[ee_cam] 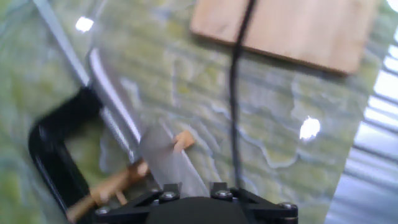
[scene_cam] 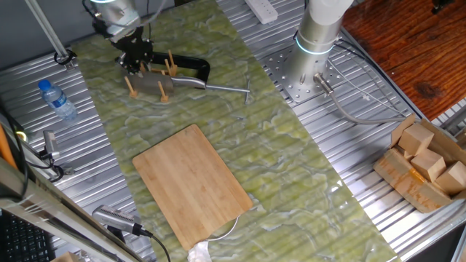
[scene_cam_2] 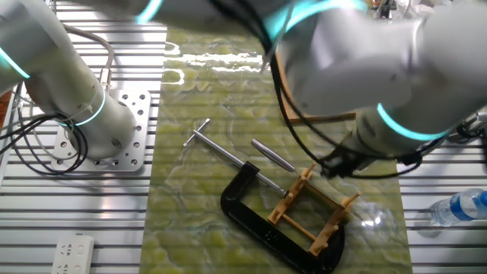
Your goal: Put the knife on the knife rack
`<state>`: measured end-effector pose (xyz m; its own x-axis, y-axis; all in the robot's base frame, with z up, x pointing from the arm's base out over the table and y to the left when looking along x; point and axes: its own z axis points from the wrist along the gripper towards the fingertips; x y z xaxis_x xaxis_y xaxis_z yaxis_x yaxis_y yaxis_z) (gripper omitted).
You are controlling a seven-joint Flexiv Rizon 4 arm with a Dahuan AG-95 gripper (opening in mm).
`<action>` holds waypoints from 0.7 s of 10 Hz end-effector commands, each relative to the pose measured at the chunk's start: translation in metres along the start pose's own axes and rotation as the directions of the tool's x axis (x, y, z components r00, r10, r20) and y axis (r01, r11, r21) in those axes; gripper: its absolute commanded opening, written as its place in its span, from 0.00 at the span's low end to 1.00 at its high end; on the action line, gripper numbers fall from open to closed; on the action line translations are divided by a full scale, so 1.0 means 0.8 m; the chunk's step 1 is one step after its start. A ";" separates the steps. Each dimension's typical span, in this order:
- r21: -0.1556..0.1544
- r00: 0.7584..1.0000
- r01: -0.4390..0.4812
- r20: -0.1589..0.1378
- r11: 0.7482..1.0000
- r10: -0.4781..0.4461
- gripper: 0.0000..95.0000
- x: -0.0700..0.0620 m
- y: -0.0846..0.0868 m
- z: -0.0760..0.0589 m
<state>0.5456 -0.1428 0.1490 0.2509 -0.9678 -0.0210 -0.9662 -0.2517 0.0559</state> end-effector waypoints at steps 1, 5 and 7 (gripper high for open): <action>-0.063 0.524 -0.847 0.071 0.528 0.849 0.00 -0.045 0.003 -0.034; -0.071 0.249 -0.965 0.071 0.254 0.966 0.00 -0.065 -0.024 -0.031; -0.074 0.158 -0.984 0.069 0.163 0.985 0.00 -0.076 -0.045 -0.034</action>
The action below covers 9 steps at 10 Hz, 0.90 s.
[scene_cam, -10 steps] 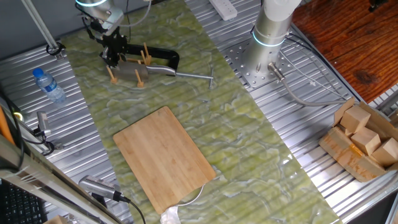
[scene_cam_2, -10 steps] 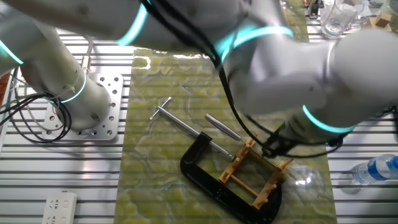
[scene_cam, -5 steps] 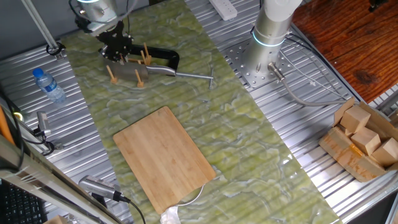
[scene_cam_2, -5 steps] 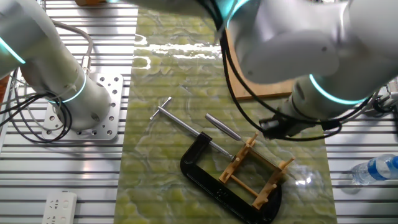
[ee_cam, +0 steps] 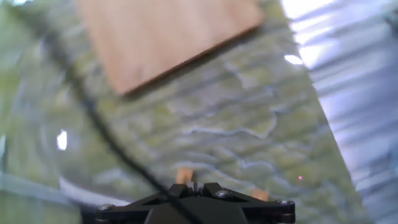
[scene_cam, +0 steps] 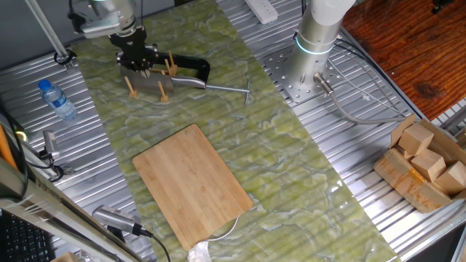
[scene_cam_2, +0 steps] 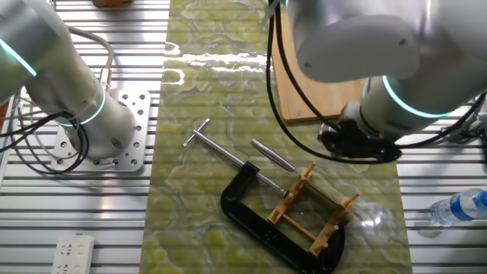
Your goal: Put the knife on the knife rack
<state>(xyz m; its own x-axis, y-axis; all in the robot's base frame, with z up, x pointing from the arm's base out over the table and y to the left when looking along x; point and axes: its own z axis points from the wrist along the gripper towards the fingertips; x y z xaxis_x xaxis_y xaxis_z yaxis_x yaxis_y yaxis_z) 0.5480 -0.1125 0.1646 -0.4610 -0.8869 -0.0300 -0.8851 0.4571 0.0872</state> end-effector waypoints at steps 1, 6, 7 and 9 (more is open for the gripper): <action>-0.020 0.747 -0.663 0.048 0.749 0.663 0.00 -0.062 -0.001 -0.013; -0.028 0.641 -0.766 0.048 0.642 0.766 0.00 -0.088 -0.006 -0.011; -0.030 0.641 -0.766 0.050 0.642 0.766 0.00 -0.088 -0.006 -0.011; -0.036 0.635 -0.770 0.054 0.637 0.770 0.00 -0.090 -0.007 -0.011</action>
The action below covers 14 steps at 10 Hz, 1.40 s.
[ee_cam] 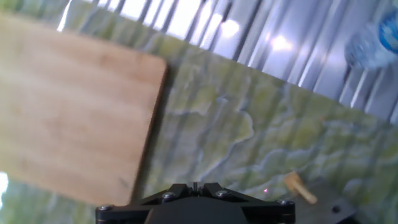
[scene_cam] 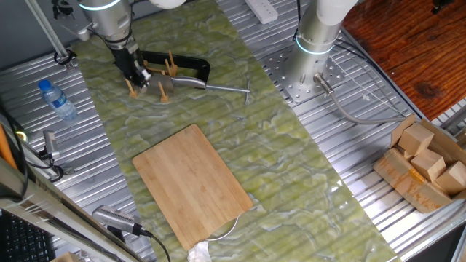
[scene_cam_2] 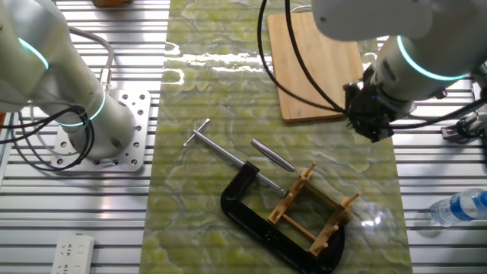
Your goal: Put the knife on the knife rack
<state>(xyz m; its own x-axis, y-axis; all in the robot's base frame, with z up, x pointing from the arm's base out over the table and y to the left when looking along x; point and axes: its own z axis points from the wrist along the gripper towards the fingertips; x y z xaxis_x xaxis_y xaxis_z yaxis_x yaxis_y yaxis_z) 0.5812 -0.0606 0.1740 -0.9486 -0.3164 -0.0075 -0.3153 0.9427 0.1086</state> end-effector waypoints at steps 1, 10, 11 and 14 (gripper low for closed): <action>-0.007 0.994 -0.112 0.012 0.994 0.112 0.00 -0.011 0.010 0.000; -0.015 0.998 -0.067 0.009 0.998 0.067 0.00 -0.014 0.011 0.000; -0.016 0.998 -0.064 0.007 0.998 0.064 0.00 -0.013 0.011 0.001; -0.024 0.998 -0.067 0.015 0.997 0.067 0.00 -0.013 0.010 0.001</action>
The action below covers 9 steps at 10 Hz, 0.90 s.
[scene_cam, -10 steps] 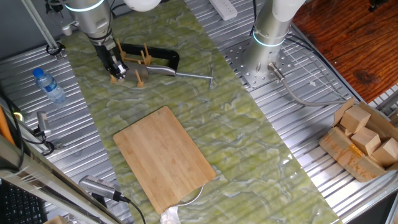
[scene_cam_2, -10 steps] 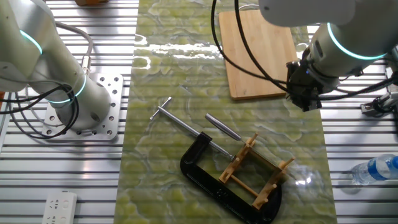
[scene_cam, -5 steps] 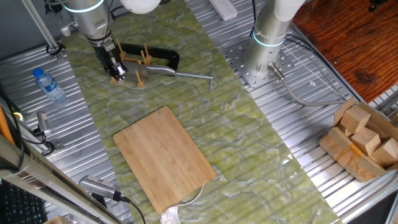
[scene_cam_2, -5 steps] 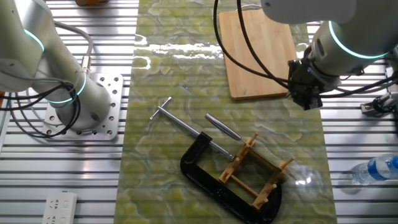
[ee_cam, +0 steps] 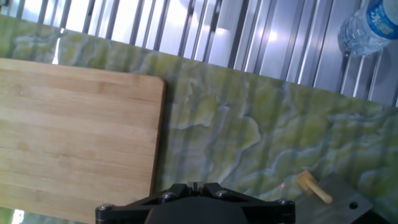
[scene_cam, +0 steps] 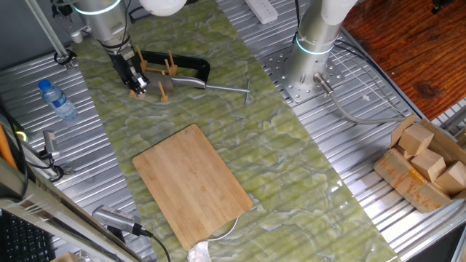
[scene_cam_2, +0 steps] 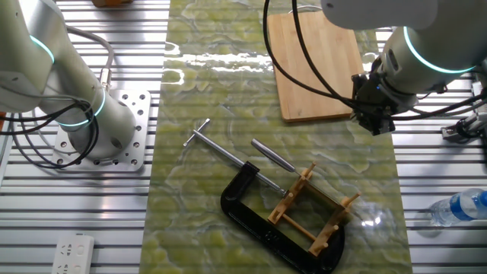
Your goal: Put the knife on the knife rack
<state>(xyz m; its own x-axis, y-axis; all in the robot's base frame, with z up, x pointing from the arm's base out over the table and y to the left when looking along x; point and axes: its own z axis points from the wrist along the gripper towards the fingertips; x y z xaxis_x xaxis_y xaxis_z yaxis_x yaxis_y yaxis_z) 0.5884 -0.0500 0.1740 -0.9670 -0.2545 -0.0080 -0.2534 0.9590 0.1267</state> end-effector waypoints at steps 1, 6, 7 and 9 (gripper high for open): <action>-0.007 1.000 -0.005 0.007 1.000 0.005 0.00 0.000 0.001 0.000; -0.013 1.000 -0.019 0.008 1.000 0.019 0.00 0.001 0.000 0.001; -0.013 1.000 -0.019 0.008 1.000 0.019 0.00 0.002 -0.001 0.001; -0.021 1.000 -0.027 0.016 0.999 0.027 0.00 0.002 -0.001 0.001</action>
<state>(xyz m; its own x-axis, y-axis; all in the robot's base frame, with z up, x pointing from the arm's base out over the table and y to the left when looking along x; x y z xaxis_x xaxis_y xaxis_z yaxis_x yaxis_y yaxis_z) 0.5878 -0.0508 0.1728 -0.9741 -0.2251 -0.0195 -0.2255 0.9627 0.1498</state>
